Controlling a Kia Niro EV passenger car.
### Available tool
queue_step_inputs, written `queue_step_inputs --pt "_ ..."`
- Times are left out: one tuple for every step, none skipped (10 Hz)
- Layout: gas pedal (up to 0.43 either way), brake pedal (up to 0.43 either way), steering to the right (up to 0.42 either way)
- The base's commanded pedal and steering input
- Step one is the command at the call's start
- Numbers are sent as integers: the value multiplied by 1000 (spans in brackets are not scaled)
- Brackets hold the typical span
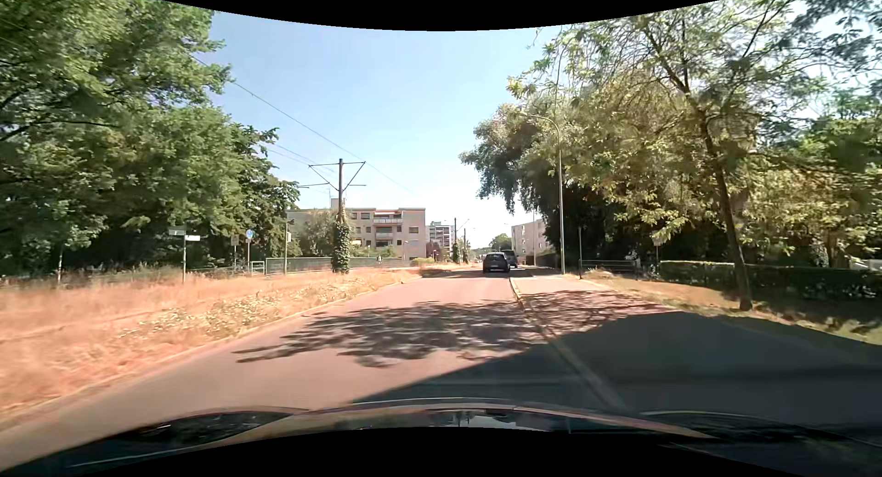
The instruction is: Follow the waypoints while adhering to traffic rules and regulations
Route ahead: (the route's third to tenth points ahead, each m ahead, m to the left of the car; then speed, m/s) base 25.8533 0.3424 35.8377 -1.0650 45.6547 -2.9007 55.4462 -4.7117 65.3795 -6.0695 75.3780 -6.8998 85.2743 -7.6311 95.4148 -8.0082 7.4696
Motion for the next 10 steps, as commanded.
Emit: queue_step_inputs --pt "79 0 22" --pt "79 0 22" --pt "79 0 23" --pt "79 0 23" --pt "79 0 23" --pt "79 0 24" --pt "79 0 25" --pt "79 0 27" --pt "79 0 28" --pt "79 0 28"
